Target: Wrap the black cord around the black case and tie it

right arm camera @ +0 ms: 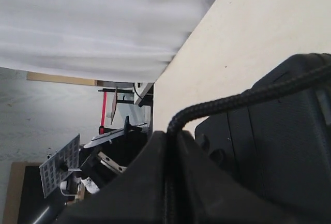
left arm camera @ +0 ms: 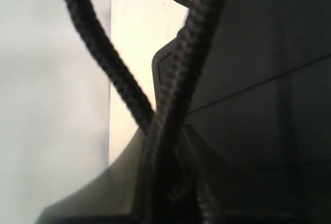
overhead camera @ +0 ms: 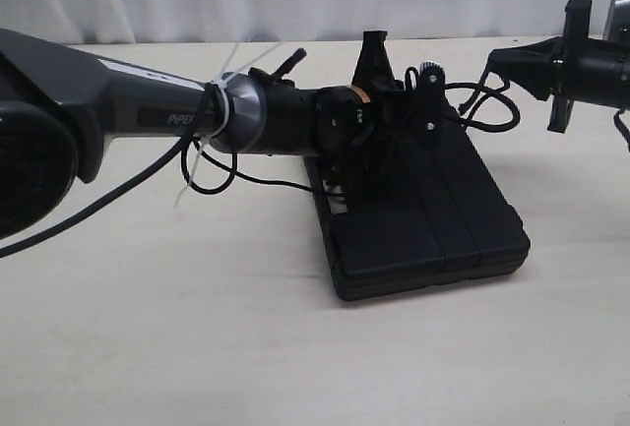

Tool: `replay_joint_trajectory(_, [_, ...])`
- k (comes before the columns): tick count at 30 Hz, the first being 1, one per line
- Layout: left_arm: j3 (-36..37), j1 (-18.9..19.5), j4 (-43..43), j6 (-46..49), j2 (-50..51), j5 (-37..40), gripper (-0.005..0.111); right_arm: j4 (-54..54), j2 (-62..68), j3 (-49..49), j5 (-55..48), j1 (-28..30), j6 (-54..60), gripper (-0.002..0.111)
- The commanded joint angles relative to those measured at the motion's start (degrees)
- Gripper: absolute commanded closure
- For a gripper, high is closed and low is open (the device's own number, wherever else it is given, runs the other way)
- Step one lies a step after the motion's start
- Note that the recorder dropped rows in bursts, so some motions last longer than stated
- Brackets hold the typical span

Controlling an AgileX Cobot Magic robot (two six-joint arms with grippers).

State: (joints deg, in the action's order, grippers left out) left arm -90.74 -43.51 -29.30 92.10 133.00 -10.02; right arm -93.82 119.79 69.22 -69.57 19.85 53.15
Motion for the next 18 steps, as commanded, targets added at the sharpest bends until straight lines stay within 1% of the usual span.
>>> replay_joint_trajectory(1, [0.2,-0.9,0.2,0.5,1.4,-3.1,0.107,2.2,-0.6,-0.3,-0.4,-1.8,0.1,0.104])
replay_joint_trajectory(3, [-0.9,-0.9,0.2,-0.5,1.4,-2.0,0.107,2.7,-0.6,-0.3,-0.4,-3.0,0.1,0.104])
replay_joint_trajectory(6, [-1.0,-0.9,0.0,-4.4,1.4,-3.8,0.107,4.8,-0.6,-0.3,-0.4,-4.0,0.6,0.104])
replay_joint_trajectory(7, [-1.0,-0.9,0.0,-4.3,1.4,-3.8,0.106,5.0,-0.6,-0.3,-0.4,-4.0,0.8,0.104])
replay_joint_trajectory(9, [-1.0,-0.9,0.0,-4.3,1.4,-3.0,0.093,5.0,-0.6,-0.3,-0.4,-4.0,1.3,0.104])
replay_joint_trajectory(11, [-1.0,-0.9,0.0,-4.3,1.4,-3.4,0.072,5.7,-0.6,-0.3,-0.4,-4.0,1.6,0.104])
replay_joint_trajectory(13, [-1.0,-0.9,0.0,-4.3,1.3,-6.7,0.053,7.6,-0.6,-0.3,-0.4,-4.0,1.8,0.104])
replay_joint_trajectory(14, [-1.0,-1.1,-0.3,-4.3,1.2,-8.4,0.047,7.8,-0.6,-0.3,-0.4,-4.0,2.2,0.104])
replay_joint_trajectory(16, [-1.0,-1.9,-4.1,-4.3,0.2,-8.6,0.043,7.8,-0.6,-0.3,-0.4,-4.0,2.5,0.104])
replay_joint_trajectory(18, [-0.9,-2.4,-5.9,-4.3,-0.8,-8.5,0.043,7.8,-0.6,-0.3,-0.4,-4.0,3.4,0.104])
